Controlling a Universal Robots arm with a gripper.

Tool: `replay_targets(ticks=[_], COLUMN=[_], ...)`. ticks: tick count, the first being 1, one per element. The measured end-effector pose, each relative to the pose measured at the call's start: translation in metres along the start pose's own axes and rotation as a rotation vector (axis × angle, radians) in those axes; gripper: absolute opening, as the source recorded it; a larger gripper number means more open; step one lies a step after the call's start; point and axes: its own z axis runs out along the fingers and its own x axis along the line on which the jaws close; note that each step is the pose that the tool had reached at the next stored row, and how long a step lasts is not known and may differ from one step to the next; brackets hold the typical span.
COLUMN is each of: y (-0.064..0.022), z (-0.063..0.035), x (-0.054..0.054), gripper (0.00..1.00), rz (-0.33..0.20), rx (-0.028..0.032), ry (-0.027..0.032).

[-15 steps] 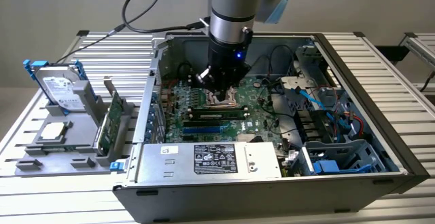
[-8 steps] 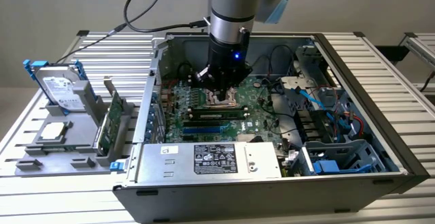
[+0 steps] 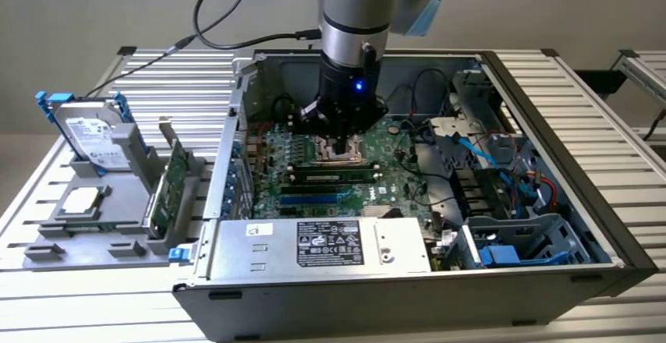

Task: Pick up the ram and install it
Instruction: 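Press down the ram until it locks into place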

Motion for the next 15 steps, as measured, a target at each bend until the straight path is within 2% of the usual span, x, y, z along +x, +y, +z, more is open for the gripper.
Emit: replay_targets(ticks=[8, 15], y=[0.0, 0.0001], z=[0.0002, 0.0003], x=[0.0003, 0.0009], gripper=[0.11, 0.11], rz=[0.126, 0.128], rx=[-0.0024, -0.0025], ry=[-0.008, -0.0085])
